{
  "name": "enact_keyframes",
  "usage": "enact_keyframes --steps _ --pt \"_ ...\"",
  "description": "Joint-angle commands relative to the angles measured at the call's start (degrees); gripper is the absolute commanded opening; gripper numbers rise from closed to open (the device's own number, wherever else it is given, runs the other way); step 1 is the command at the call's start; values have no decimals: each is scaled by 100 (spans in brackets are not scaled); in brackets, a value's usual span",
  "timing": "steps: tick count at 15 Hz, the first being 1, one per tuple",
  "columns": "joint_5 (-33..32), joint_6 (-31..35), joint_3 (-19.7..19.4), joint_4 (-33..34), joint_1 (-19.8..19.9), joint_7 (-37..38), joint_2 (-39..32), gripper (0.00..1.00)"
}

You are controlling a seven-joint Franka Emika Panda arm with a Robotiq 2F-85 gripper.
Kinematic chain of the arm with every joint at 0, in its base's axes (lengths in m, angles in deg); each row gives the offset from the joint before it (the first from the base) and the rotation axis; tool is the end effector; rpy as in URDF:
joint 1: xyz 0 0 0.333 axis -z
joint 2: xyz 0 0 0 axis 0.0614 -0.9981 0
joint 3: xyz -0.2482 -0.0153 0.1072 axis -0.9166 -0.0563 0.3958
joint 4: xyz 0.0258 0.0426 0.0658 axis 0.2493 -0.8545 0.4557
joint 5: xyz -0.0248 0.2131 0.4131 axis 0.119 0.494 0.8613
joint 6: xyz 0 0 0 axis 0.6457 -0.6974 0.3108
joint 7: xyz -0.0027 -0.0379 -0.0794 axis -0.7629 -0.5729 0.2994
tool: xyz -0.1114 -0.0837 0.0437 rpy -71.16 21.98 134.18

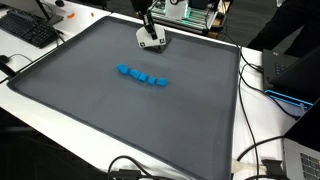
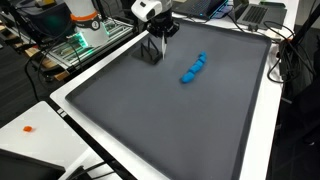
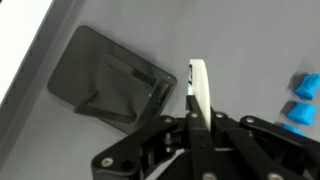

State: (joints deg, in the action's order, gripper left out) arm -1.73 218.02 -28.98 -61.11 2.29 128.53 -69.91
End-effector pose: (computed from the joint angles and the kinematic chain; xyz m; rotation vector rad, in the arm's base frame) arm 0.5108 0.0352 0.1307 -2.5365 1.4354 0.3397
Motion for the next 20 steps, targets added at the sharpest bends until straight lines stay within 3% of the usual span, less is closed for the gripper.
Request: enact_keyframes --steps 1,9,20 --pt "570 362 -28 -559 40 118 313 1" --pt "758 1080 -17 -1202 45 881 582 1" --pt "713 1645 110 -1242 -25 1454 326 1"
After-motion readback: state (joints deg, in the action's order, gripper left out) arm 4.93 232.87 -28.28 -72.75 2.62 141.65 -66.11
